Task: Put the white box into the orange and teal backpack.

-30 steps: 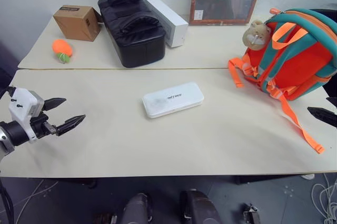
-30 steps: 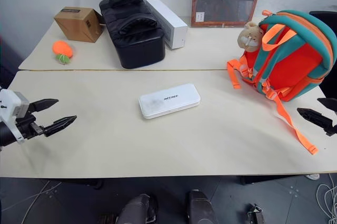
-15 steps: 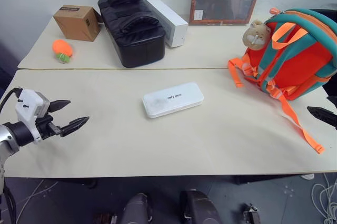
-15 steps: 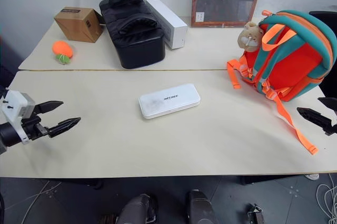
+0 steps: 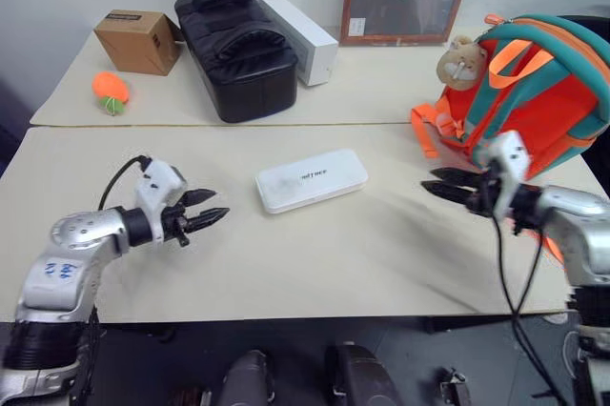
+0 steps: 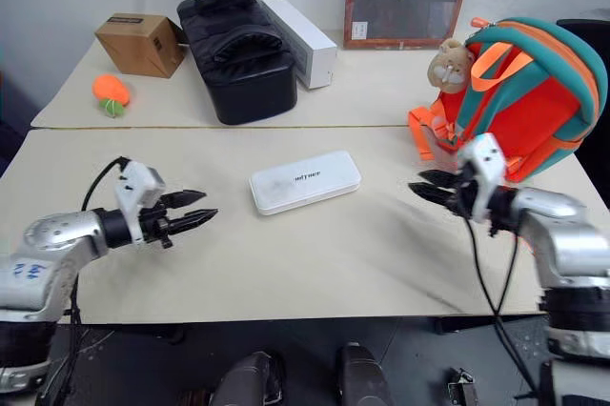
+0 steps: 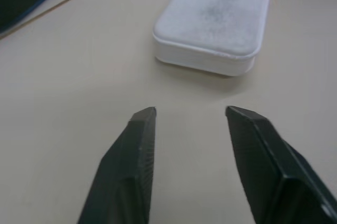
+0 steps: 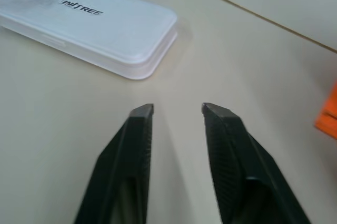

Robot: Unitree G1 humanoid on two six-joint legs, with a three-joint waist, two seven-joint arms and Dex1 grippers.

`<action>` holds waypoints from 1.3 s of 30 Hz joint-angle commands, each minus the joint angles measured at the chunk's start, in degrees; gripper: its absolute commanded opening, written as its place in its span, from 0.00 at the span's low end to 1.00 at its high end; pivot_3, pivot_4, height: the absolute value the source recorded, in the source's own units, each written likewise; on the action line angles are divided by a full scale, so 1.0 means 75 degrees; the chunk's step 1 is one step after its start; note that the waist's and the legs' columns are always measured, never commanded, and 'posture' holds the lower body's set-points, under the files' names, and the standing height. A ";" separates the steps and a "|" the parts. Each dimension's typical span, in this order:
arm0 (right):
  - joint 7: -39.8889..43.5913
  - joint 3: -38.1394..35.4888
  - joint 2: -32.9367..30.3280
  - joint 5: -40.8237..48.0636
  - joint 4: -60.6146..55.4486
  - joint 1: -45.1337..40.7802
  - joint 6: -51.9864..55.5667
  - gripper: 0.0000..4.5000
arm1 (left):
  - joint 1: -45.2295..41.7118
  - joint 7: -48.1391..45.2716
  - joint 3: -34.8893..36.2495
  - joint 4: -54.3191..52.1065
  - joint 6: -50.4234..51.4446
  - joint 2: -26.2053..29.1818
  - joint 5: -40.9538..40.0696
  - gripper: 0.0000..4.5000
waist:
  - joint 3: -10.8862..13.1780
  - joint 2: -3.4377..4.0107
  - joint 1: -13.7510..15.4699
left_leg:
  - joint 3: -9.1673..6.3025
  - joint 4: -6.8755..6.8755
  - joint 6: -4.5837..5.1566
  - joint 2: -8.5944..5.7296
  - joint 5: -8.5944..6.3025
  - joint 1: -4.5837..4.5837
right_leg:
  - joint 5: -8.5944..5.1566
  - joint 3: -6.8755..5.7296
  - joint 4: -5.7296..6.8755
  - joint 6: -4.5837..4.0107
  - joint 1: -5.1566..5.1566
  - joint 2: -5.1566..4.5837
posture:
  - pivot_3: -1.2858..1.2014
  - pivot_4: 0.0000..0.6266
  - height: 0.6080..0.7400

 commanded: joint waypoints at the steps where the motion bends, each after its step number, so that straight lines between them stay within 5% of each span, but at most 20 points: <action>1: -0.0202 0.0440 0.0380 -0.0629 0.0692 -0.0788 -0.0680 0.02 | -0.0402 0.0253 -0.0287 0.0255 -0.0133 -0.0191 0.0387 0.17 | 0.0000 0.0000 0.0007 | 0.0002 0.0004 0.0000 0.0000 0.0000 -0.0001 | 0.0000 0.0000 0.0001 0.0000 -0.0001 0.0000 | 0.52 0.24 1.00; 4: -0.0525 0.0809 0.0858 -0.1212 0.1629 -0.1480 -0.1277 0.00 | -0.0719 0.0503 -0.0464 0.0355 0.0193 -0.0489 0.0487 0.01 | 0.0000 -0.0001 0.0018 | 0.0003 0.0018 0.0001 -0.0001 -0.0001 -0.0007 | 0.0001 0.0000 0.0008 0.0003 -0.0001 -0.0002 | 0.52 0.24 1.00; 16: -0.0994 0.1426 0.2003 -0.2483 0.4168 -0.2730 -0.2584 0.00 | -0.1020 0.0689 -0.0865 0.0483 0.0227 -0.1102 0.0743 0.01 | 0.0000 0.0000 -0.0006 | 0.0005 0.0044 -0.0003 0.0002 0.0000 -0.0013 | 0.0002 0.0001 0.0025 0.0003 -0.0005 -0.0001 | 0.52 0.24 1.00; 27: 0.0168 0.1314 0.1561 -0.1795 0.0779 -0.1127 -0.0953 0.00 | -0.1302 0.0531 -0.0745 0.0932 -0.0149 -0.1048 0.0841 0.01 | 0.0000 0.0000 -0.0007 | -0.0001 0.0046 -0.0006 0.0003 0.0001 -0.0015 | 0.0002 -0.0003 0.0031 0.0004 -0.0004 -0.0002 | 0.52 0.24 1.00; 35: 0.0122 0.1175 0.0989 -0.1389 -0.1332 0.0040 0.0266 0.00 | -0.1086 0.0009 -0.0468 0.1451 -0.0229 -0.0325 0.0820 0.01 | 0.0000 -0.0001 0.0001 | -0.0002 0.0044 -0.0006 0.0005 -0.0005 -0.0012 | 0.0002 -0.0004 0.0030 0.0003 -0.0003 -0.0001 | 0.52 0.24 1.00; 39: -0.0081 0.1176 0.0968 -0.1537 -0.1089 0.0000 0.0139 0.00 | -0.1228 -0.0468 -0.0028 0.1990 0.0800 -0.0141 0.0101 0.20 | 0.0000 -0.0001 0.0012 | -0.0008 0.0040 -0.0007 0.0007 -0.0004 -0.0008 | 0.0001 -0.0010 0.0033 0.0002 -0.0004 0.0001 | 0.52 0.24 1.00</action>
